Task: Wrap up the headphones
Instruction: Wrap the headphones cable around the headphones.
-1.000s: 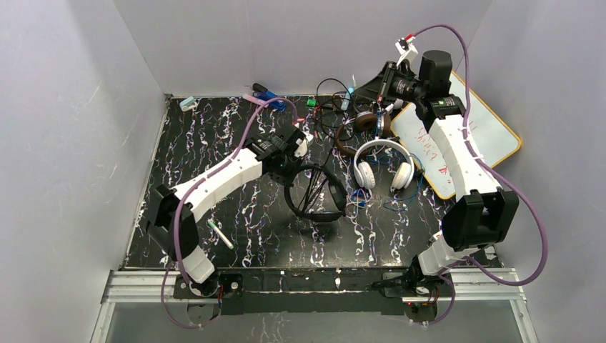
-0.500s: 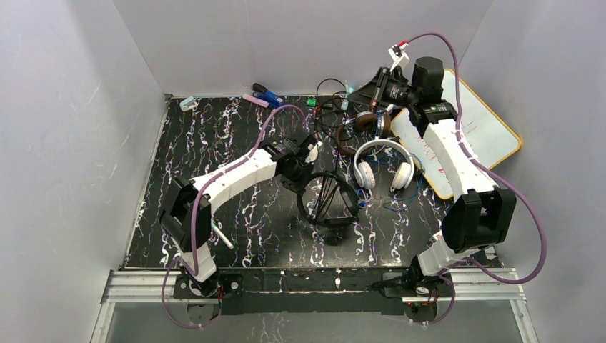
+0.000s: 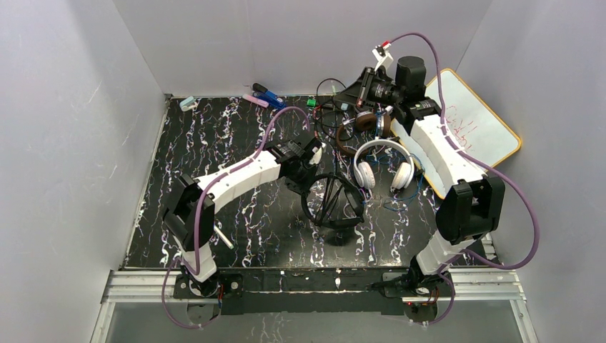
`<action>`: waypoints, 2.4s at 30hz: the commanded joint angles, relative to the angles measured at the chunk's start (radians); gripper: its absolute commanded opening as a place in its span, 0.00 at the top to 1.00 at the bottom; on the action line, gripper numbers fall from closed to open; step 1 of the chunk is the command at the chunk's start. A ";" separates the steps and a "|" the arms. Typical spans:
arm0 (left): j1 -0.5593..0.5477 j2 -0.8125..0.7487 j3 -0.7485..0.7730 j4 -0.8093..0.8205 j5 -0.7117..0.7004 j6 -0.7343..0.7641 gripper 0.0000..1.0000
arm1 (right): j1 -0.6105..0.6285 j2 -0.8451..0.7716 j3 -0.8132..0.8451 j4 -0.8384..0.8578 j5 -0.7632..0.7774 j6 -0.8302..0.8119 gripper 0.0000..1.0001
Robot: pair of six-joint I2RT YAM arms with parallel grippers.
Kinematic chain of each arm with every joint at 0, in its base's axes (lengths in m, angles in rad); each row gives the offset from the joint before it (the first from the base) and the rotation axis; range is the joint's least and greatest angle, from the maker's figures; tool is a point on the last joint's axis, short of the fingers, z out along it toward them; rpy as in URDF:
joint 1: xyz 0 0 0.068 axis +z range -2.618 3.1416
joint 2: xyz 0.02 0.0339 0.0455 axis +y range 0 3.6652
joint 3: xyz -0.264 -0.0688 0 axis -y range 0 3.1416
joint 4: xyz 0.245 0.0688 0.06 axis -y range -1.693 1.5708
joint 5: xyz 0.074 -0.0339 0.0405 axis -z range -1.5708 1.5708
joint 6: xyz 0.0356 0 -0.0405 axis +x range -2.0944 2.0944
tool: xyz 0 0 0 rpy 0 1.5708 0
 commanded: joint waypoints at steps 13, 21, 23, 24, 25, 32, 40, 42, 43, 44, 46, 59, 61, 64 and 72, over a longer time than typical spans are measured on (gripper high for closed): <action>0.007 0.071 0.013 0.049 -0.070 -0.256 1.00 | 0.018 -0.064 0.055 0.072 -0.037 0.050 0.99; 0.102 0.136 0.091 0.103 -0.080 -0.455 1.00 | 0.074 -0.261 -0.186 0.136 -0.044 0.123 0.99; 0.123 0.147 0.106 0.120 -0.071 -0.492 1.00 | 0.089 -0.303 -0.248 0.134 -0.049 0.133 0.99; 0.132 0.152 0.110 0.128 -0.072 -0.511 1.00 | 0.097 -0.326 -0.276 0.135 -0.054 0.139 0.99; 0.140 0.155 0.117 0.137 -0.074 -0.522 1.00 | 0.103 -0.346 -0.303 0.133 -0.057 0.143 0.99; 0.206 0.181 0.165 0.160 -0.090 -0.561 1.00 | 0.142 -0.509 -0.469 0.041 -0.079 0.142 0.99; 0.219 0.163 0.207 0.189 -0.100 -0.526 1.00 | 0.169 -0.573 -0.700 0.073 -0.090 0.167 0.99; 0.210 0.148 0.196 0.190 -0.114 -0.531 1.00 | 0.184 -0.549 -0.707 0.117 -0.082 0.173 0.99; 0.205 0.141 0.192 0.192 -0.122 -0.535 1.00 | 0.193 -0.533 -0.701 0.125 -0.081 0.172 0.99; 0.201 0.134 0.187 0.191 -0.128 -0.540 1.00 | 0.205 -0.512 -0.691 0.130 -0.080 0.168 0.99; 0.197 0.124 0.172 0.198 -0.129 -0.551 1.00 | 0.238 -0.470 -0.672 0.142 -0.076 0.161 0.99; 0.192 0.024 0.140 0.228 -0.276 -0.504 1.00 | 0.369 -0.428 -0.715 0.017 0.131 0.044 0.99; 0.191 0.003 0.119 0.275 -0.284 -0.435 1.00 | 0.369 -0.455 -0.731 -0.003 0.199 0.019 0.99; 0.188 -0.038 0.057 0.357 -0.281 -0.372 1.00 | 0.368 -0.470 -0.735 -0.001 0.267 0.003 0.99; 0.152 -0.171 -0.103 0.553 -0.408 -0.192 1.00 | 0.368 -0.469 -0.715 0.135 0.323 0.032 0.83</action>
